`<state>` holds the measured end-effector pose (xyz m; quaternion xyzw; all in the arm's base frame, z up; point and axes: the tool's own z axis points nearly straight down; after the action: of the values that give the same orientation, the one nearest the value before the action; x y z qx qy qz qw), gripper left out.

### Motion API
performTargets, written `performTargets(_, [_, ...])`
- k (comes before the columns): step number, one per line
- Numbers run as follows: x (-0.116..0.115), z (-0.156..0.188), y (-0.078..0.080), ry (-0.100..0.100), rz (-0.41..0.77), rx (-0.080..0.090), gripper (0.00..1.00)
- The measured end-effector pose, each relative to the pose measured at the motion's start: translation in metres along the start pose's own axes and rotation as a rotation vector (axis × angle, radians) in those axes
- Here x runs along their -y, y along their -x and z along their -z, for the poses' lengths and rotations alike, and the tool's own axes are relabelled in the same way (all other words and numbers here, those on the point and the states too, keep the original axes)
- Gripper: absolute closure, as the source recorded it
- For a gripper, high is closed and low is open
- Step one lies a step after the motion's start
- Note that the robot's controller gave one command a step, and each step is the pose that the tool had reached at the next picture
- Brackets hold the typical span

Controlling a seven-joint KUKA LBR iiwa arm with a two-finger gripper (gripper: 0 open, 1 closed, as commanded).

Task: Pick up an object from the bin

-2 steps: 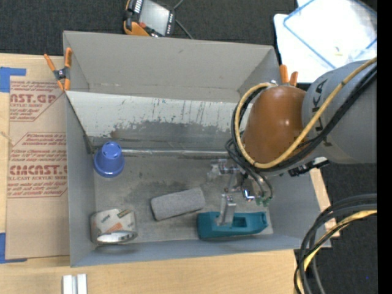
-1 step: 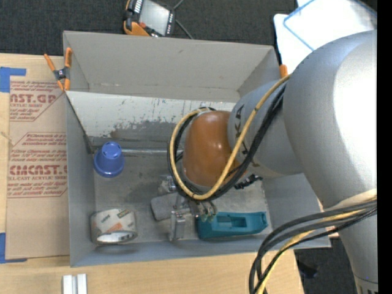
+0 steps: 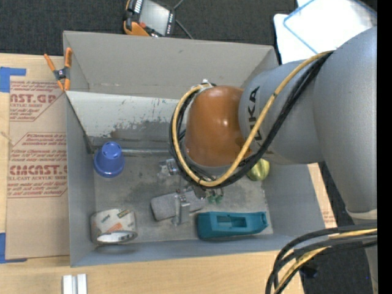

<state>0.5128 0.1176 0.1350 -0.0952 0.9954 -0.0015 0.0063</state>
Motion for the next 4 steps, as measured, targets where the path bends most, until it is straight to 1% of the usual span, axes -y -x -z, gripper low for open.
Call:
performTargets(1, [0.022,-0.036,-0.026,0.001,-0.344,-0.022,0.00])
performTargets(2, [0.022,-0.065,-0.009,0.001,-0.050,-0.001,0.00])
performTargets(3, [0.018,-0.063,-0.018,0.003,-0.312,0.001,1.00])
performTargets(4, [0.018,-0.063,-0.018,0.003,-0.312,0.001,1.00])
